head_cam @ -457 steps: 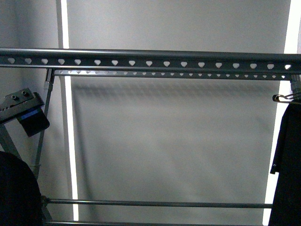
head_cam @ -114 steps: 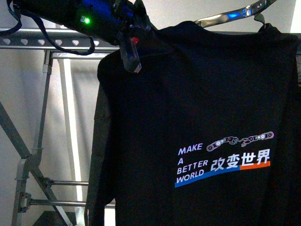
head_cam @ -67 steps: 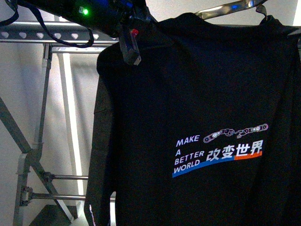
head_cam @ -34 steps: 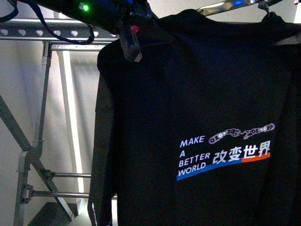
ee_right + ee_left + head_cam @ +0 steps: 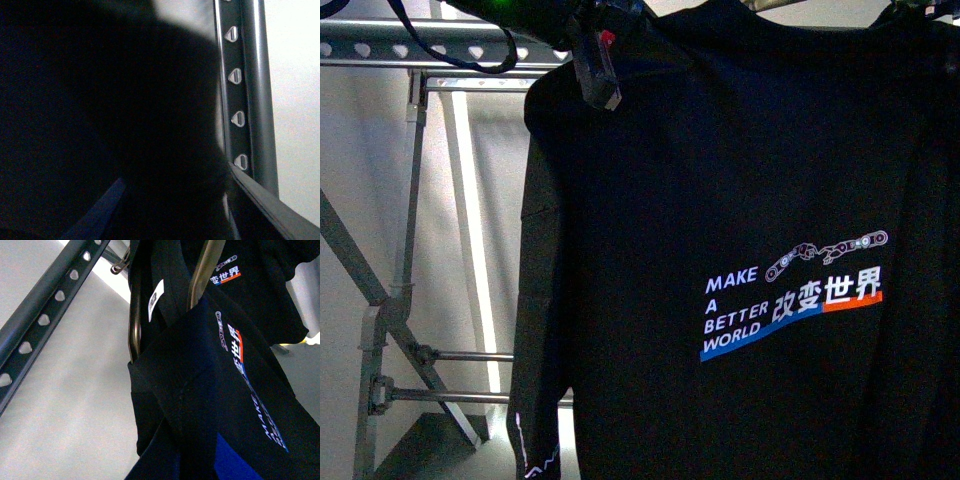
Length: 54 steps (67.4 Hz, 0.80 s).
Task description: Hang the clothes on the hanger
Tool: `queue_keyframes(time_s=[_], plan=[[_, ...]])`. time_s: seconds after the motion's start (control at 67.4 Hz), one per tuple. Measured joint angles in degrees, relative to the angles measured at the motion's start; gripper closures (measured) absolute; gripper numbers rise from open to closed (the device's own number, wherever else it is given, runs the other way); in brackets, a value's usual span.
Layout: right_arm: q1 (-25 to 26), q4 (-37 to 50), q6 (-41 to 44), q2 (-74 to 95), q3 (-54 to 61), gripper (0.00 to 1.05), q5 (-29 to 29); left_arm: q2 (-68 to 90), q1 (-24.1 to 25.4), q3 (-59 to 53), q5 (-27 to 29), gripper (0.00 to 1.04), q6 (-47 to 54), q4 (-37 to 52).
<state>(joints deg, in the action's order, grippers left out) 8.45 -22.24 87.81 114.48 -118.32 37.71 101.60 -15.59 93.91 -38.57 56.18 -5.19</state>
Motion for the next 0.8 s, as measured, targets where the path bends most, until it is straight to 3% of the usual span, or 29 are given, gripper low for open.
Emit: queue_keyframes(time_s=[0.238, 0.49, 0.802], plan=[[1.11, 2.69, 0.15, -0.31, 3.04, 0.89, 1.86, 0.0, -0.02, 0.0, 0.02, 1.01, 0.39, 0.0], [2.1, 5.2, 2.01, -2.6, 7.43, 0.96, 3.39, 0.0, -0.11, 0.0, -0.55, 1.01, 0.87, 0.28], [4.68, 4.7, 3.39, -8.22, 16.04, 0.97, 5.97, 0.0, -0.11, 0.17, -0.44, 0.54, 0.83, 0.48]])
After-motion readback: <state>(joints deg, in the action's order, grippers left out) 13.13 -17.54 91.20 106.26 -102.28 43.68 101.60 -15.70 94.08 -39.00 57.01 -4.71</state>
